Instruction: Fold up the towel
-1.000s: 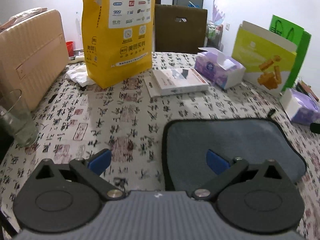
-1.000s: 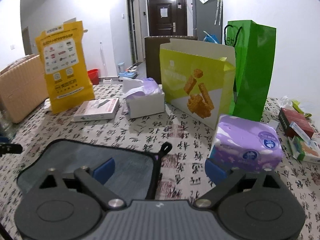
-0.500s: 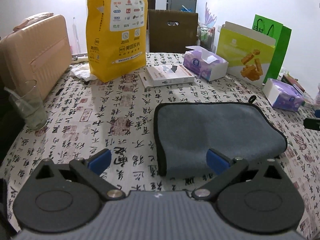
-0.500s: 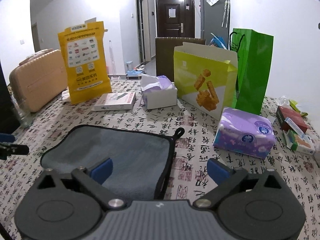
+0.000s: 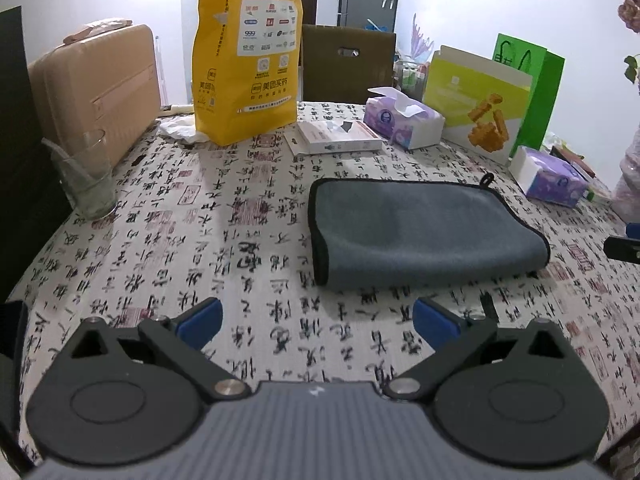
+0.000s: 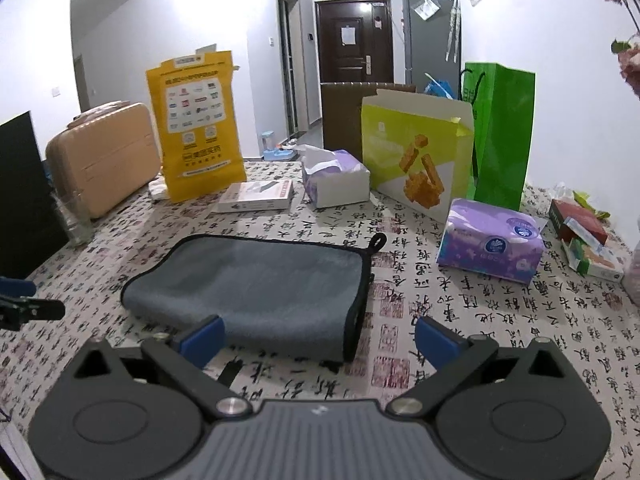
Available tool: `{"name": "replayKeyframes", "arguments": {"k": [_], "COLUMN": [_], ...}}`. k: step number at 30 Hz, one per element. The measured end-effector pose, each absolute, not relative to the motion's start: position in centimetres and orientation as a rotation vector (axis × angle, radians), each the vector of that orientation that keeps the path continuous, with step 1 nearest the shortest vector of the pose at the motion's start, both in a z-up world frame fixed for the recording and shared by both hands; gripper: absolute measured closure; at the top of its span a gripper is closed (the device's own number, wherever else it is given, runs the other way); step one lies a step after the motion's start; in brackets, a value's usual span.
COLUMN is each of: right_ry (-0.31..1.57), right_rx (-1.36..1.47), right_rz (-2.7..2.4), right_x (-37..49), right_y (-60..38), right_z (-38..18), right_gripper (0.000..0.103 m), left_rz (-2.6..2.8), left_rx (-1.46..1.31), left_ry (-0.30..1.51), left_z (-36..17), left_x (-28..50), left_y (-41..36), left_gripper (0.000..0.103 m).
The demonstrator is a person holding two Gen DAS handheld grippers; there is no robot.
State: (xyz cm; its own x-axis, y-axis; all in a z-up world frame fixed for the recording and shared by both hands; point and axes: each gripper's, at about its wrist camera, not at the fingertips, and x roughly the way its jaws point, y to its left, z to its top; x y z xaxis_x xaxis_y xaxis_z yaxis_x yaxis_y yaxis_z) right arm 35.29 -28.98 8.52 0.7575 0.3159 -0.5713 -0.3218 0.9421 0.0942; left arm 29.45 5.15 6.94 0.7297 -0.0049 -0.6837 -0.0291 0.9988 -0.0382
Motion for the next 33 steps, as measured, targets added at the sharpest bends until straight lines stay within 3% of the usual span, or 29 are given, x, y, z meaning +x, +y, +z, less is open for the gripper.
{"name": "replayKeyframes", "arguments": {"k": [33], "right_ry": [0.580], "right_rx": [-0.011], "right_rz": [0.397], "right_x": [24.0], "right_y": [-27.2], "right_z": [4.8], "right_gripper": [0.000], "left_rz": [0.007], "left_rx": [-0.147], "left_ry": [0.720], "left_z": [3.8], "left_x": [20.1], "left_y": [6.9], "left_gripper": [0.000]}}
